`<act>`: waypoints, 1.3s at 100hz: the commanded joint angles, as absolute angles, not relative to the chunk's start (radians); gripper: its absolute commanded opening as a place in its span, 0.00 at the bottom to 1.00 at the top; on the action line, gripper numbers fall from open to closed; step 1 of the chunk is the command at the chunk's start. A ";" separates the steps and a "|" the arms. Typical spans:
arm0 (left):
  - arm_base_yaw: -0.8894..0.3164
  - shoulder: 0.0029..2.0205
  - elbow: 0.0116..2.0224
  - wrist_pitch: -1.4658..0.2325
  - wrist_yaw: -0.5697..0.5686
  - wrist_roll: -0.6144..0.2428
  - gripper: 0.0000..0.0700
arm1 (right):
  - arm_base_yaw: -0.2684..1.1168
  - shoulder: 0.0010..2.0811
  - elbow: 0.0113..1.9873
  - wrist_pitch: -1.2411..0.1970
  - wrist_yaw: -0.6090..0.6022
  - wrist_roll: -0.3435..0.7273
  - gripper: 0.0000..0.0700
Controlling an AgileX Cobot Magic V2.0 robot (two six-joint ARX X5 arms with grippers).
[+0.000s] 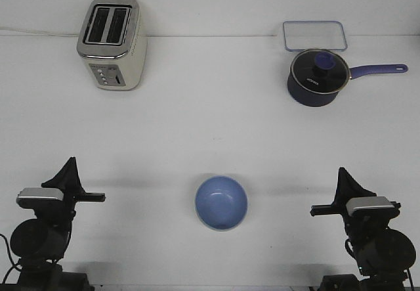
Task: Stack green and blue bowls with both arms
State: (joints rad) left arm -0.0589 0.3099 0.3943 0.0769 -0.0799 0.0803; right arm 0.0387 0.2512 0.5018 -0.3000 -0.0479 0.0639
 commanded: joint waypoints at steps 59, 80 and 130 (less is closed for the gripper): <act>-0.057 0.305 0.412 0.105 -0.082 0.091 0.02 | 0.039 0.255 0.510 -0.268 -0.050 0.063 0.00; -0.040 0.253 0.373 0.089 -0.080 0.078 0.02 | 0.039 0.255 0.510 -0.268 -0.050 0.063 0.00; 0.007 0.003 0.014 0.093 -0.006 -0.023 0.02 | 0.039 0.255 0.510 -0.268 -0.050 0.063 0.00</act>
State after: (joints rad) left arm 0.0029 0.0044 0.0334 0.1047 -0.0166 -0.0147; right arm 0.0387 0.2512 0.5018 -0.2787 -0.0494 0.0597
